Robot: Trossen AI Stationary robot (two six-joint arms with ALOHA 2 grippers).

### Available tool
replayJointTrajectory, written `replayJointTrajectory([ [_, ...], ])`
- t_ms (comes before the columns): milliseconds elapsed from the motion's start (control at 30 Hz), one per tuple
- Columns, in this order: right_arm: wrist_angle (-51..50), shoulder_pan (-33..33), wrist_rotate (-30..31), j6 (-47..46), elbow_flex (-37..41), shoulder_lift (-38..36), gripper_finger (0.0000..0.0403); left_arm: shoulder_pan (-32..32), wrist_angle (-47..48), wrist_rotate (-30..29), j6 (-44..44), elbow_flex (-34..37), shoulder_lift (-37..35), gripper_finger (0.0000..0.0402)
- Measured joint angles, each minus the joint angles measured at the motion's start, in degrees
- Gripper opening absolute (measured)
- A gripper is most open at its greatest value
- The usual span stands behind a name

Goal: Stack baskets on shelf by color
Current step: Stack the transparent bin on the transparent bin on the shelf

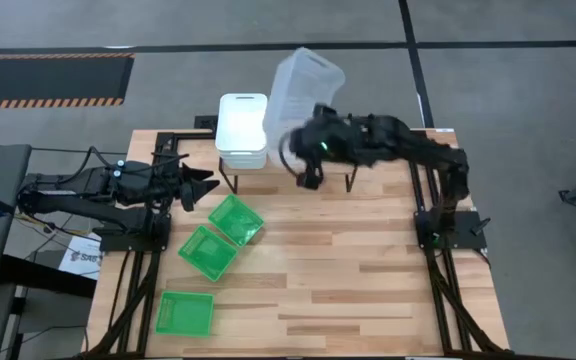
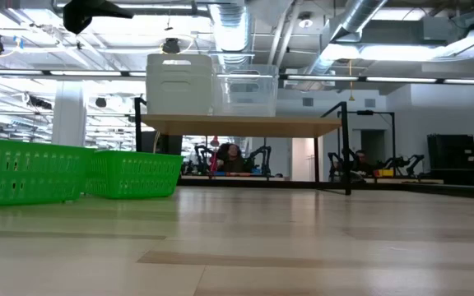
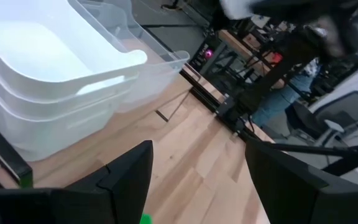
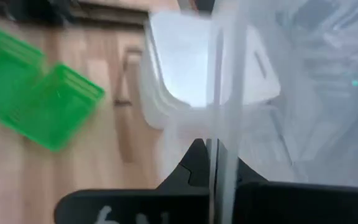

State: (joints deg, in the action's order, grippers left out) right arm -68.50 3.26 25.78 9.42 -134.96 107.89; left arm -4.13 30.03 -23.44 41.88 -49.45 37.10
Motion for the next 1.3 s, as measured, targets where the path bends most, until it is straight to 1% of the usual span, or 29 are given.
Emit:
replayJointTrajectory([
  [67, -1.33, 3.46, -2.29, 1.74, 0.24, 1.14, 0.0001, 0.01, 0.02, -0.63, -0.01, 0.0, 0.02, 0.0245],
  [200, -2.8, 8.46, -4.54, 4.38, 0.26, 3.31, 0.0001, -0.01, 0.12, -1.59, -0.89, 0.02, 0.02, 0.0245],
  [300, -3.08, 10.27, -6.13, 4.43, -0.05, 5.34, 0.0001, 0.01, 0.12, -1.73, -1.16, 0.02, -0.05, 0.0245],
  [367, -4.97, 11.38, -7.66, 4.99, 0.3, 6.6, 0.0001, -0.01, 0.17, -1.71, -1.19, 0.02, 0.01, 0.0245],
  [500, -5.57, 11.87, -9.61, 6.12, 0.26, 7.9, 0.0001, -0.01, 0.11, -2.61, -1.24, 0.02, 0.01, 0.0245],
  [600, -5.08, 11.61, -9.49, 7.16, 0.3, 9.22, 0.0001, 0.01, 0.08, -2.78, -1.19, 0.02, 0.02, 0.0245],
  [700, -7.24, 11.93, -9.89, 7.31, 0.63, 10.64, 0.0001, -0.01, 0.21, -2.62, -1.23, 0.02, 0.0, 0.0245],
  [1300, -10.63, 12.11, -11.16, 8.71, 0.5, 11.46, 0.0002, 0.0, 0.47, -2.48, -0.95, 0.02, 0.01, 0.0245],
])
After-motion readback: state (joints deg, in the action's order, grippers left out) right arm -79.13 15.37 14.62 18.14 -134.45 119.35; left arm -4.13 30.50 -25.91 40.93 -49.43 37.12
